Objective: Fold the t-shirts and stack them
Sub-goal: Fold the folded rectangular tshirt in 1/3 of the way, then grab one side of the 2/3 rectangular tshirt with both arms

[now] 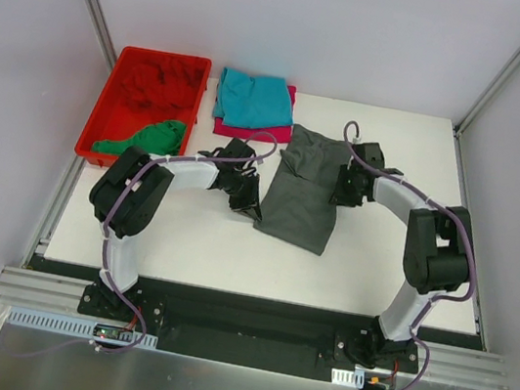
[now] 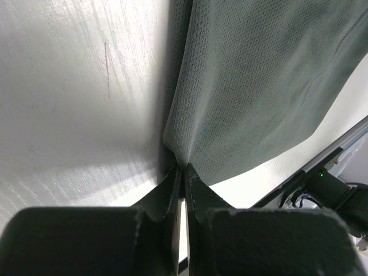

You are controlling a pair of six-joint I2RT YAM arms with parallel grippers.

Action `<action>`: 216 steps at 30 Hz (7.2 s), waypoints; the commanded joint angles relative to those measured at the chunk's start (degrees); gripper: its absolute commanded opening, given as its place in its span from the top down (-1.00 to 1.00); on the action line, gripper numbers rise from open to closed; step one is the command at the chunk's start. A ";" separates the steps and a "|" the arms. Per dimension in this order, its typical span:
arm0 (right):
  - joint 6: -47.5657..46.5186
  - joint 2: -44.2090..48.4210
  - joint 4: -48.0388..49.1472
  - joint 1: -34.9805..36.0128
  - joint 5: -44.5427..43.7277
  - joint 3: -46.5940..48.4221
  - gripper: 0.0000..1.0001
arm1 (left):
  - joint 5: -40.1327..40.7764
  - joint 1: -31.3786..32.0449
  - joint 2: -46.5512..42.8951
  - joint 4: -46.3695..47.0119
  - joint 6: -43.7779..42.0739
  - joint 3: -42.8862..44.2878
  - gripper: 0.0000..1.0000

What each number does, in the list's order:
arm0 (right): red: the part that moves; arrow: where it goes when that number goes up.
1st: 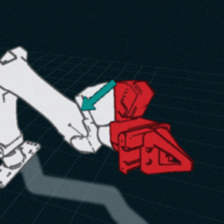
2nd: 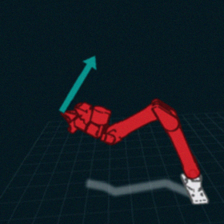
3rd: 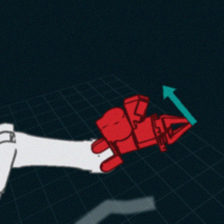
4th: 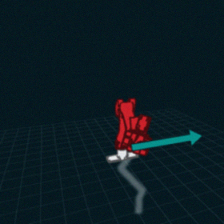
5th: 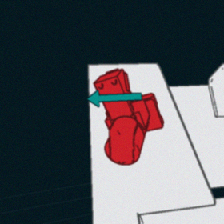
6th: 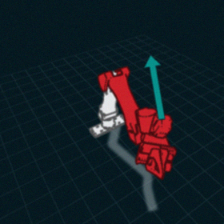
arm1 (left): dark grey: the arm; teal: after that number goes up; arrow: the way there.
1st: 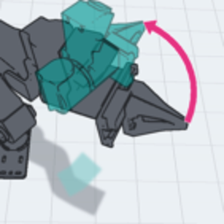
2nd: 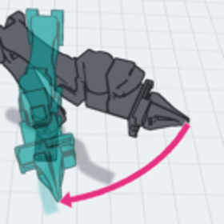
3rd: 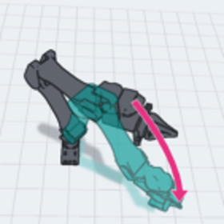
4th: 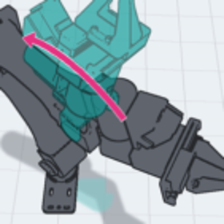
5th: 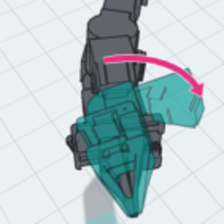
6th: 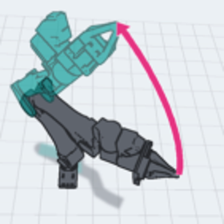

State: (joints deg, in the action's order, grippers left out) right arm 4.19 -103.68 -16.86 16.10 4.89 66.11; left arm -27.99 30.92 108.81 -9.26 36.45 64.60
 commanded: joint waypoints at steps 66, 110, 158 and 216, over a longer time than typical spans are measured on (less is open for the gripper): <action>-1.99 -3.28 5.61 -3.09 16.30 2.62 0.89 | 7.16 -1.03 22.58 -14.03 -13.50 43.33 0.62; -1.99 -5.57 7.37 -4.85 16.21 2.27 0.61 | 9.01 -3.76 21.26 -11.66 -12.63 39.11 1.00; -17.99 21.86 -5.19 25.12 -4.53 -16.54 -0.67 | 4.79 0.28 -4.58 6.97 3.37 -7.47 0.25; -12.18 10.69 -9.24 53.51 -20.54 -15.66 0.50 | 11.99 -2.35 -26.02 -4.10 3.19 -27.69 1.00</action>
State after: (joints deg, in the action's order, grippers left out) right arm -8.54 -91.50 -23.64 69.52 -15.99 50.41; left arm -17.65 29.12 84.03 -10.13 40.10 37.76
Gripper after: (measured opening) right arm 0.283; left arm 0.008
